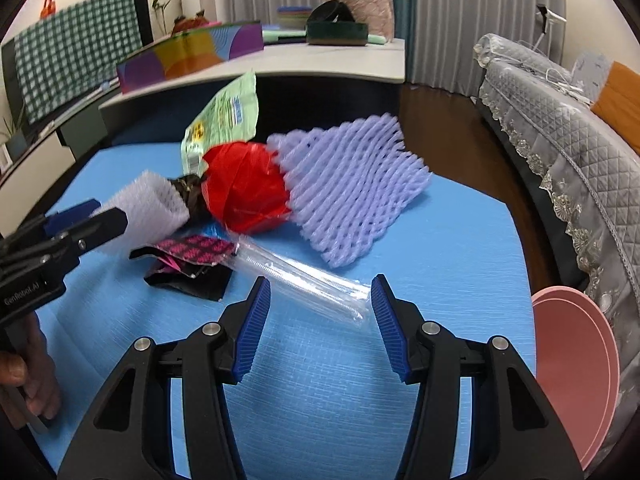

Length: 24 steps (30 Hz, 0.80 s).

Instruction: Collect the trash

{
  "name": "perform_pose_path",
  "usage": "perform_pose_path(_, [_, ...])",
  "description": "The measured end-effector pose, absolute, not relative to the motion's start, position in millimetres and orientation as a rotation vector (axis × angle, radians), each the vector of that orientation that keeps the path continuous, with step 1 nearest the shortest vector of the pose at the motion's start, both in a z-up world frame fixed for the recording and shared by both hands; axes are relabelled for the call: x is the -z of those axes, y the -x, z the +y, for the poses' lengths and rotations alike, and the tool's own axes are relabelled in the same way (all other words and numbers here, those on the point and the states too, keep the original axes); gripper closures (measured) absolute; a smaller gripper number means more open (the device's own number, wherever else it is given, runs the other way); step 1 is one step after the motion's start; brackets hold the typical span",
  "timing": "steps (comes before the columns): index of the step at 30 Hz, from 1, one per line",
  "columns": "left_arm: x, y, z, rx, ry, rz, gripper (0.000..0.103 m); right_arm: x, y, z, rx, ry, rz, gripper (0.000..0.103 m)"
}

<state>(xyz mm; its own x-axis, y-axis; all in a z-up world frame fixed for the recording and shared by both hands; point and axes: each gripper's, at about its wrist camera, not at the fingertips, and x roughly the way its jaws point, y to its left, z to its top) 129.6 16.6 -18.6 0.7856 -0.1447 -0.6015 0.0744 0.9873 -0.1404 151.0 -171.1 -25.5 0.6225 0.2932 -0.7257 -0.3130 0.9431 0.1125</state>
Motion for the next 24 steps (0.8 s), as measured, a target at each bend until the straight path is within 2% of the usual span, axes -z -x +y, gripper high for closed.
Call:
perform_pose_path(2, [20.7,-130.4,15.5,0.119,0.108,0.672,0.051,27.2,-150.0,-169.5,-0.352,0.042,0.835,0.061])
perform_pose_path(4, [21.9,-130.2,15.7,0.127,0.11,0.681,0.064,26.7,-149.2,-169.0,-0.362,0.052,0.837,0.08])
perform_pose_path(5, [21.8,-129.9,15.1,0.13,0.106,0.684,0.066,26.9,-149.0,-168.4,-0.365,0.056,0.836,0.085])
perform_pose_path(6, [21.5,-129.7,14.4,0.131,0.102,0.685,0.072,26.8,-147.8,-167.9,-0.372,0.063,0.836,0.096])
perform_pose_path(7, [20.7,-129.5,14.0,0.133,0.1,0.684,0.077,26.3,-146.0,-167.3,-0.38,0.069,0.836,0.1])
perform_pose_path(11, [16.9,-128.4,13.1,0.133,0.093,0.682,0.088,18.3,-137.6,-164.9,-0.41,0.088,0.809,0.103])
perform_pose_path(24, [-9.7,-104.1,8.2,0.139,0.075,0.611,0.091,-14.0,-110.1,-184.5,-0.398,-0.003,0.728,0.103])
